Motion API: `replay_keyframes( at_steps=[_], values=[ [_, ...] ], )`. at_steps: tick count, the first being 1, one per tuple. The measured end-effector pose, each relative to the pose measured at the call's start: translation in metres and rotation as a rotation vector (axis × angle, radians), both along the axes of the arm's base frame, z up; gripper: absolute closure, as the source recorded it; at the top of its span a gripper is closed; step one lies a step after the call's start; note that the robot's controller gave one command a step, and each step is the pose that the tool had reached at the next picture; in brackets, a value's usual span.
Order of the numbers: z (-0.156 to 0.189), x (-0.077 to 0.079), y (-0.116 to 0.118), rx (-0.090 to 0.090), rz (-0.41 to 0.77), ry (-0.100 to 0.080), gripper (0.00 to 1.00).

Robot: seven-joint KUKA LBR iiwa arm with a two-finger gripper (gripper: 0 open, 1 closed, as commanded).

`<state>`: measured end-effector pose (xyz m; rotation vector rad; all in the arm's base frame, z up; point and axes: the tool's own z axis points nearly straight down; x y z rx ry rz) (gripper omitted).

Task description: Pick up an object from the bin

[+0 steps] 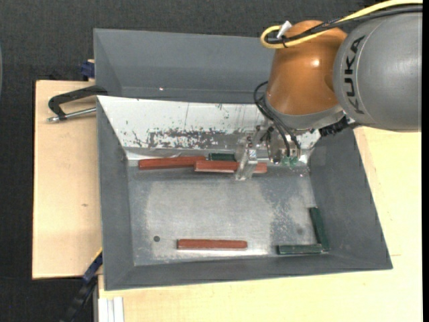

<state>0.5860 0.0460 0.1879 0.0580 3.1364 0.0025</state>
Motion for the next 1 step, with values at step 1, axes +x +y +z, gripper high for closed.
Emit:
replay_keyframes(
  at_steps=[1],
  values=[
    [0.0321,0.002,-0.0204,0.001,0.165,0.007,1.0]
  ],
)
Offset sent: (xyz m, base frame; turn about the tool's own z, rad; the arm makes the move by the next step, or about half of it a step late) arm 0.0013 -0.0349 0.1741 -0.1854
